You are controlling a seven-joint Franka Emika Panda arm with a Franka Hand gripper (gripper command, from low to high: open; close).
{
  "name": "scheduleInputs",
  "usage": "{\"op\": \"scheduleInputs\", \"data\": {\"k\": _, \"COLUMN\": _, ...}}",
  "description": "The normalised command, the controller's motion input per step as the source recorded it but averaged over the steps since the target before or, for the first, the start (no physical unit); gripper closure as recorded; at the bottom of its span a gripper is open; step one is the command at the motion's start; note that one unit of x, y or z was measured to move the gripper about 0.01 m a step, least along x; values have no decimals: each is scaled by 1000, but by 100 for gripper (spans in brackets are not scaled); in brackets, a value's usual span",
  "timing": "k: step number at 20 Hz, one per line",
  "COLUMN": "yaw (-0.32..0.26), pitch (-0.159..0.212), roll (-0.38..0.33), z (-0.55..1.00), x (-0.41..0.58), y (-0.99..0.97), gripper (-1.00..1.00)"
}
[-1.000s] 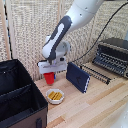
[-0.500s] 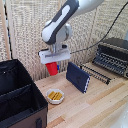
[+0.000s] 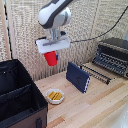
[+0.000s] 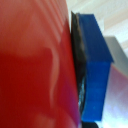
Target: Kindly spot and seek the red cup placed ahead of you. Cautiously adjust your gripper towards the red cup, gripping it gently. Find the after-storage area of the caddy. Relocate the red cup in your grip over the rear portion and softly release it into the compartment.
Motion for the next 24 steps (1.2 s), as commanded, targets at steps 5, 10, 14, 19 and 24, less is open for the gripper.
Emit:
{"op": "scheduleInputs", "data": {"k": 5, "yaw": 0, "pitch": 72, "roll": -41, "z": 743, "x": 194, "y": 749, "gripper": 100}}
{"op": "scheduleInputs", "data": {"k": 10, "yaw": 0, "pitch": 54, "roll": -72, "z": 608, "x": 331, "y": 778, "gripper": 100}}
{"op": "scheduleInputs", "data": {"k": 14, "yaw": 0, "pitch": 24, "roll": -83, "z": 534, "x": 336, "y": 797, "gripper": 100}}
{"op": "scheduleInputs", "data": {"k": 19, "yaw": -1, "pitch": 0, "roll": -75, "z": 446, "x": 351, "y": 819, "gripper": 100}}
{"op": "scheduleInputs", "data": {"k": 24, "yaw": -1, "pitch": 0, "roll": -58, "z": 328, "x": 331, "y": 855, "gripper": 100}}
